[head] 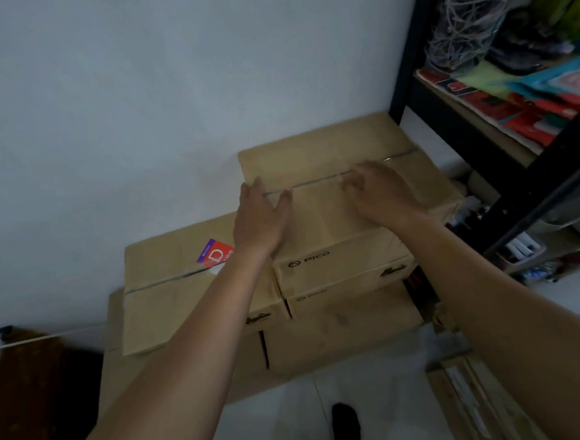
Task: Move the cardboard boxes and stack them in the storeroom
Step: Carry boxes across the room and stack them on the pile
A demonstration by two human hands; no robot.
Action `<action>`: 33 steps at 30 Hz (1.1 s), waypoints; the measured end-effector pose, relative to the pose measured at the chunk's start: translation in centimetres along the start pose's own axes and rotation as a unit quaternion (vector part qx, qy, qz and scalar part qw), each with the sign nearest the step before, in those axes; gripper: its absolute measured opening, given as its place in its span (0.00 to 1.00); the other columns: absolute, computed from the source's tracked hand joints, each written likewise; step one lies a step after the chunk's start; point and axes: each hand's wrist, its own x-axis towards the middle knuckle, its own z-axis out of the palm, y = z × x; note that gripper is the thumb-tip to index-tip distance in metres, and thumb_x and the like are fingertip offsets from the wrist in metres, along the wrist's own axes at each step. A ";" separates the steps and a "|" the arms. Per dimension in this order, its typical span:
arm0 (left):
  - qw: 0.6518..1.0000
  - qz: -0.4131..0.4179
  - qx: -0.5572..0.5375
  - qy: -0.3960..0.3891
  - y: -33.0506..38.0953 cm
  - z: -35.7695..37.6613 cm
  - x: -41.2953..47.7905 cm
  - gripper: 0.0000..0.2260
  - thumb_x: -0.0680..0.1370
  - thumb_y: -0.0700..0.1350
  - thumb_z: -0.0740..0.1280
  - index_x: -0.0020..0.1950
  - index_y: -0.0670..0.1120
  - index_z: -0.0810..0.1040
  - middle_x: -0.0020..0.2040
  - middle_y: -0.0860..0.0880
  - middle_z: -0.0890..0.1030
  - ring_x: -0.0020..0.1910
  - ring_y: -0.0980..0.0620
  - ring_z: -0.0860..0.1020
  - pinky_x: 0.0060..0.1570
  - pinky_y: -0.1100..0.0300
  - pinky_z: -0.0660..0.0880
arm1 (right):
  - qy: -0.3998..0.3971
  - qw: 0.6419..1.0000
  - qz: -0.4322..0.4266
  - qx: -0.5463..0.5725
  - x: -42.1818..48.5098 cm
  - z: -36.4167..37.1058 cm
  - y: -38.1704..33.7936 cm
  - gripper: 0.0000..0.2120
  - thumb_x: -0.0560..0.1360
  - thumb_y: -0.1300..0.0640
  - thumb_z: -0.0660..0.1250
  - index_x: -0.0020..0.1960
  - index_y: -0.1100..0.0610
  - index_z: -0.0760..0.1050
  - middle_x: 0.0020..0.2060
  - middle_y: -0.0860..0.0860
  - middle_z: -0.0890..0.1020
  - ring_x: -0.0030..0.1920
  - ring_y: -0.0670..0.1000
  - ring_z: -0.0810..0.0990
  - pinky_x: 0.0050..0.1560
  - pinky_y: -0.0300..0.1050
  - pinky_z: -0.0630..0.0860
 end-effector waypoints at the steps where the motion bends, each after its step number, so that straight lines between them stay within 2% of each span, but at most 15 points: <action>1: 1.000 0.007 0.015 -0.014 -0.1 -0.3 -0.4 0.32 0.80 0.59 0.58 0.79 0.43 0.56 0.79 0.45 0.56 0.78 0.48 0.54 0.72 0.56 0.55 | -0.008 1.000 0.004 -0.002 -1.0 0.0 -0.9 0.21 0.81 0.47 0.55 0.61 0.63 0.75 0.60 0.59 0.77 0.61 0.59 0.73 0.62 0.53 0.70; 5: 0.997 0.036 0.004 -0.069 -1.0 -1.5 -3.2 0.32 0.80 0.61 0.58 0.78 0.43 0.59 0.77 0.45 0.61 0.75 0.47 0.60 0.70 0.56 0.59 | -0.032 0.999 0.021 0.017 -5.7 0.5 -3.6 0.22 0.82 0.48 0.54 0.65 0.63 0.71 0.65 0.59 0.74 0.65 0.59 0.71 0.64 0.50 0.68; 8: 0.992 0.049 -0.007 -0.116 -2.1 -2.7 -6.5 0.32 0.80 0.62 0.58 0.78 0.44 0.59 0.77 0.46 0.61 0.75 0.46 0.60 0.72 0.54 0.59 | -0.014 0.998 0.046 0.031 -10.1 1.8 -4.7 0.22 0.81 0.46 0.55 0.67 0.59 0.71 0.66 0.57 0.73 0.67 0.57 0.70 0.64 0.49 0.66; 11: 0.983 0.102 0.023 -0.152 -3.8 -3.8 -10.2 0.33 0.79 0.62 0.58 0.78 0.44 0.59 0.77 0.45 0.62 0.75 0.46 0.62 0.69 0.55 0.61 | 0.021 0.996 0.069 0.053 -15.2 3.4 -5.8 0.21 0.82 0.48 0.54 0.68 0.59 0.71 0.67 0.57 0.73 0.66 0.57 0.70 0.60 0.43 0.65; 15: 0.968 0.140 0.048 -0.204 -5.9 -4.2 -15.4 0.36 0.77 0.66 0.58 0.78 0.47 0.58 0.77 0.47 0.62 0.75 0.47 0.62 0.69 0.54 0.62 | 0.057 0.984 0.153 0.064 -22.5 6.0 -5.6 0.26 0.81 0.42 0.53 0.72 0.57 0.67 0.68 0.57 0.72 0.68 0.59 0.69 0.64 0.50 0.66; 18: 0.958 0.142 0.056 -0.240 -6.8 -3.7 -19.0 0.37 0.77 0.67 0.58 0.78 0.46 0.59 0.77 0.46 0.63 0.75 0.46 0.62 0.70 0.53 0.61 | 0.051 0.976 0.200 0.065 -27.4 7.4 -4.9 0.25 0.81 0.41 0.51 0.67 0.58 0.70 0.64 0.58 0.75 0.63 0.60 0.73 0.57 0.50 0.68; 23: 0.927 0.164 0.066 -0.330 -6.6 -0.5 -25.9 0.37 0.77 0.67 0.58 0.79 0.46 0.58 0.77 0.45 0.63 0.74 0.44 0.63 0.69 0.51 0.62 | 0.078 0.950 0.294 0.075 -36.7 8.4 -2.1 0.26 0.81 0.41 0.50 0.67 0.59 0.70 0.64 0.58 0.75 0.64 0.58 0.73 0.55 0.48 0.68; 26: 0.911 0.179 0.066 -0.366 -5.5 1.6 -30.1 0.36 0.77 0.66 0.59 0.78 0.46 0.59 0.76 0.44 0.64 0.73 0.43 0.64 0.70 0.50 0.64 | 0.100 0.930 0.343 0.086 -41.6 7.8 0.0 0.25 0.82 0.42 0.50 0.68 0.58 0.70 0.64 0.58 0.75 0.65 0.59 0.72 0.58 0.49 0.68; 29: 0.901 0.194 0.064 -0.383 -4.2 4.1 -34.1 0.35 0.77 0.65 0.60 0.77 0.46 0.60 0.76 0.44 0.65 0.73 0.44 0.65 0.69 0.53 0.63 | 0.129 0.903 0.396 0.108 -46.0 6.9 2.4 0.27 0.81 0.41 0.51 0.72 0.58 0.65 0.69 0.57 0.71 0.70 0.58 0.68 0.65 0.49 0.65; 33: 0.883 0.206 0.057 -0.418 -2.0 7.6 -38.6 0.38 0.75 0.67 0.61 0.78 0.46 0.59 0.76 0.44 0.64 0.73 0.43 0.64 0.71 0.48 0.63 | 0.145 0.880 0.433 0.131 -51.1 5.6 6.3 0.30 0.81 0.39 0.50 0.75 0.58 0.61 0.72 0.57 0.68 0.72 0.57 0.65 0.70 0.51 0.62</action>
